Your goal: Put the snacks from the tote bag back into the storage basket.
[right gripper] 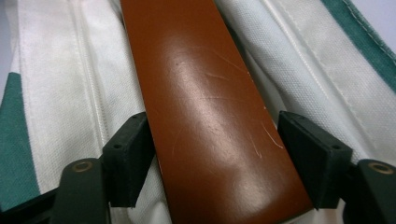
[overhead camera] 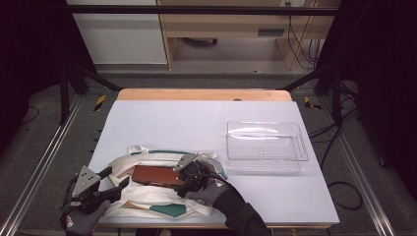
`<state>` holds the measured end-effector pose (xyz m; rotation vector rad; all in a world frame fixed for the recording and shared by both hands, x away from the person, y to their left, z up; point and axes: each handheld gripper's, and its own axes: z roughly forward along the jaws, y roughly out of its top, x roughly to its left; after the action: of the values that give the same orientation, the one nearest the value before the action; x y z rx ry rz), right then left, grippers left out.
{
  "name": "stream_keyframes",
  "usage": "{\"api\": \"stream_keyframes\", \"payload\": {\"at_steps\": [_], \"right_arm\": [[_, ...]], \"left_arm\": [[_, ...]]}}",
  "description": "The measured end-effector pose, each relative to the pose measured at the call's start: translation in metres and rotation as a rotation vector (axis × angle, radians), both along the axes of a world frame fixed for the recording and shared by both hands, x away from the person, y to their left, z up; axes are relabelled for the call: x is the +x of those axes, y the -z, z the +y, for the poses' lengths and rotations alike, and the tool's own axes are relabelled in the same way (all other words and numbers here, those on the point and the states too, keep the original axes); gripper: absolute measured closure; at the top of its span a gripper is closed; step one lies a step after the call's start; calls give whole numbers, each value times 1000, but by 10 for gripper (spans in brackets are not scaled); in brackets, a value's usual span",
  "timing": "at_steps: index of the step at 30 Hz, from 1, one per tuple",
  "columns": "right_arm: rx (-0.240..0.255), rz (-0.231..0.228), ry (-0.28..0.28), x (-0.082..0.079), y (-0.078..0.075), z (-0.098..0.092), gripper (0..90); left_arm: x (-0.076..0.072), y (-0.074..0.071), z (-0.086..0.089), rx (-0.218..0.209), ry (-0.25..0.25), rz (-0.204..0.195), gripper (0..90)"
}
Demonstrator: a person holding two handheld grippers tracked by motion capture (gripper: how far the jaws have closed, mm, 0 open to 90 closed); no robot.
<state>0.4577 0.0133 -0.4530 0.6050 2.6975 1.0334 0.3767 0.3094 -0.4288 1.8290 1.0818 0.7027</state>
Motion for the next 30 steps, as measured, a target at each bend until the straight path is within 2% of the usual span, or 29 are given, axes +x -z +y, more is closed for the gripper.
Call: {"api": "stream_keyframes", "payload": {"at_steps": [3,8,12,17,21,24,27,30], "right_arm": [[3,21,-21,0,-4,-3,351],[-24,14,-47,-3,-17,-3,378],[-6,25,-45,-8,-32,-6,397],[-13,44,-21,-15,-27,-15,400],[-15,34,-17,-17,-17,-16,399],[14,37,-6,-16,-11,-17,390],[19,27,-3,-17,-15,-16,375],[70,-1,-10,-18,-22,-16,329]], "left_arm": [[0,0,1,-4,-6,-4,290],[0,1,1,-2,-10,-2,291],[-1,1,1,0,-14,-4,291],[-1,1,1,1,-15,-2,292],[0,1,1,3,-16,-1,291],[-1,1,1,1,-17,-1,291],[-1,1,2,0,-16,-2,291],[0,1,2,0,-14,-1,290]]}}
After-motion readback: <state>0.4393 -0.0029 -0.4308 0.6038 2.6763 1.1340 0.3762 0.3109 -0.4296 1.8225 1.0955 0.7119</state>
